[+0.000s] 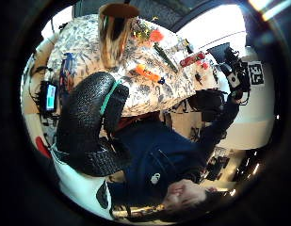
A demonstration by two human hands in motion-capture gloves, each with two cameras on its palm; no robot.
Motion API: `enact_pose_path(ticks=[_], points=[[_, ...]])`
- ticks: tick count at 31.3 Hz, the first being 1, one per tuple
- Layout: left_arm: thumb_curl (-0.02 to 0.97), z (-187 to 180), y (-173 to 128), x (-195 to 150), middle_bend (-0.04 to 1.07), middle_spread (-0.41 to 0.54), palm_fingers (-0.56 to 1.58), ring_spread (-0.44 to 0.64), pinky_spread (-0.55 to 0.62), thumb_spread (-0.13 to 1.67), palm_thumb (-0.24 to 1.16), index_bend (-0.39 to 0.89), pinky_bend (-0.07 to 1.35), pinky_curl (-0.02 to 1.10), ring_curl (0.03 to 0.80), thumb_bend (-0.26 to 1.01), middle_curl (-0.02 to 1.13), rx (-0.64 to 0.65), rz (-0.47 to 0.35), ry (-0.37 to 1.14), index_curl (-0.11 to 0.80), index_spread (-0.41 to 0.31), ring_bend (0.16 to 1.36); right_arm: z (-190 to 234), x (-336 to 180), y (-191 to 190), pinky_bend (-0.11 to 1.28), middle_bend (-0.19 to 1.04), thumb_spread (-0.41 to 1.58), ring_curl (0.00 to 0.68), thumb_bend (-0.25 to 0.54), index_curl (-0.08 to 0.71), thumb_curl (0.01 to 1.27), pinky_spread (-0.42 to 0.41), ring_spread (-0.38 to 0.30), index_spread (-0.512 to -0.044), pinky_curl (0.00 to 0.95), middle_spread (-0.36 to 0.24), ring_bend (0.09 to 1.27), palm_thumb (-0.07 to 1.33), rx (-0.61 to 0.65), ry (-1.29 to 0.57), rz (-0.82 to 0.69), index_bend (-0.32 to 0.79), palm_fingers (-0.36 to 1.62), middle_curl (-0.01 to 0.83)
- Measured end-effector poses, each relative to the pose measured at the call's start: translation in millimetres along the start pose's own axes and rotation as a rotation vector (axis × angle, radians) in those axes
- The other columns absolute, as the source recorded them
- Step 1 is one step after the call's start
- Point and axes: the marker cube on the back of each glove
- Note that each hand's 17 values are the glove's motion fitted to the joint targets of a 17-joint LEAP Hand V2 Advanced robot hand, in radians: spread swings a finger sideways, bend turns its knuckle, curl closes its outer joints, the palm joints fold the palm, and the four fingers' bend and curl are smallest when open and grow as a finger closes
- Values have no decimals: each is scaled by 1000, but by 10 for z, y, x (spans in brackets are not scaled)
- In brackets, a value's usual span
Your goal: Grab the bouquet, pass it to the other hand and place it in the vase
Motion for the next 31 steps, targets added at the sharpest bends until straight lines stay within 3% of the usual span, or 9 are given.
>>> enact_pose_path(ticks=[5,11,20,31], points=[[75,30,-20,98,184,110,416,162,142,699,262,145,410,159,150,153,111,-21,-1,-14,85,-24,464,107,128,53,542,198,710,179,319,46,116,76,29,-215,196,40,522,472,9,-15,9,64,421,96],[110,-51,-136,263,184,137,379,212,178,930,278,145,426,214,194,138,164,20,20,-60,130,-30,496,158,284,153,574,215,969,229,321,72,157,94,36,-264,250,50,556,499,12,-46,25,81,383,156],[153,-78,-50,384,183,154,349,244,203,1088,289,148,435,258,223,98,211,7,29,-46,182,-33,512,143,229,99,592,220,1159,264,291,97,202,103,41,-291,286,56,577,516,-18,-103,4,98,357,215],[192,-32,-86,553,181,171,322,258,211,1157,303,143,438,295,246,49,252,11,66,-29,222,-34,526,229,480,-379,585,238,1235,288,228,119,243,107,42,-295,307,58,588,521,-85,-199,109,95,354,271]])
